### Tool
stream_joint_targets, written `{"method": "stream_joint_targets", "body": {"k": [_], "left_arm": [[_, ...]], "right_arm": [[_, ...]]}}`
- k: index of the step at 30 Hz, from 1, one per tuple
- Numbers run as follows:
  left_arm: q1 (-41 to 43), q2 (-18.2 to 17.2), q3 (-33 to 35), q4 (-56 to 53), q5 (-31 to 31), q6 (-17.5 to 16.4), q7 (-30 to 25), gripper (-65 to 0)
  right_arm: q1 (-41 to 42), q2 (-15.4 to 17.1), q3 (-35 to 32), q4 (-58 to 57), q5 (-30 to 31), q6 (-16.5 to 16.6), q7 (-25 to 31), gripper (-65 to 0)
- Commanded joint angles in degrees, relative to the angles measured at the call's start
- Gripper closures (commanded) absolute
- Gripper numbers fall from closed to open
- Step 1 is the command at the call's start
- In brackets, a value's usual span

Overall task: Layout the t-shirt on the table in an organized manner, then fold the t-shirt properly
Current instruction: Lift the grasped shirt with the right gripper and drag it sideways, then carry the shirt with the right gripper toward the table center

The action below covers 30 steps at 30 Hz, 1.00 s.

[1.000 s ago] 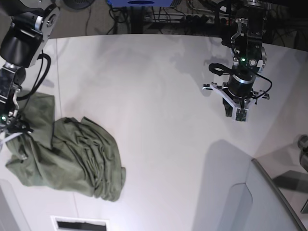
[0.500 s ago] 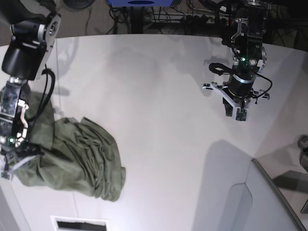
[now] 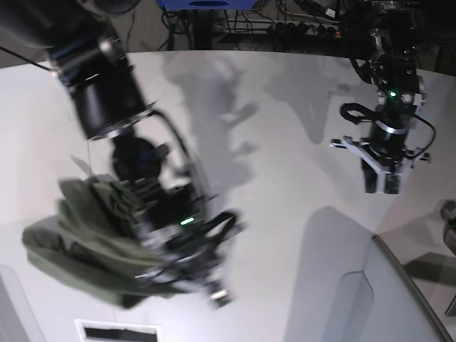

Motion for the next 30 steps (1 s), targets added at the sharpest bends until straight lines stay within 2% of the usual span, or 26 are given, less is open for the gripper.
{"method": "stream_joint_targets", "body": {"k": [1, 3, 5, 7, 8, 11, 16, 22, 30], "left_arm": [[-0.2, -0.7, -2.0, 1.2, 0.0, 0.3, -1.1, -1.6], [-0.5, -0.8, -4.8, 1.6, 0.0, 0.3, -1.1, -1.6], [-0.9, -0.9, -7.2, 1.2, 0.0, 0.3, -1.1, -1.6], [-0.9, -1.5, -9.0, 0.9, 0.0, -1.3, -1.1, -1.6], [-0.8, -1.6, -9.6, 0.6, 0.0, -3.2, -1.1, -1.5], [-0.8, -1.4, -10.5, -0.7, 0.1, -7.0, -1.1, -1.3], [-1.0, -1.0, -10.1, -3.2, 0.1, -7.1, -1.1, -1.2], [-4.4, -0.6, -10.6, -7.2, 0.6, -7.1, -1.1, -1.2], [-5.4, -0.8, -10.5, -8.1, 0.7, -7.1, -1.1, -1.2]], "right_arm": [[1.0, -0.3, -3.0, 0.5, -0.8, -0.4, 1.0, 0.0], [-0.3, -0.6, -10.9, 0.0, 1.3, -0.4, 1.1, 0.0], [-0.5, -0.7, -14.9, -1.0, 5.1, -0.7, 1.1, 0.0], [-0.9, -0.7, -15.0, -2.4, 10.1, -0.8, 1.1, 0.0], [-1.0, -0.7, -14.9, -3.3, 12.3, -0.9, 1.1, 0.0], [-1.2, -0.6, -12.9, -6.2, 16.0, -0.9, 1.1, 0.0], [-2.9, -0.6, -12.8, -7.6, 20.4, -0.5, 1.0, -0.2], [-3.3, -0.6, -15.7, -11.7, 34.1, -0.5, 1.0, -0.3], [-8.7, 1.5, -15.4, -15.1, 35.5, -0.8, 0.7, -0.2]]}}
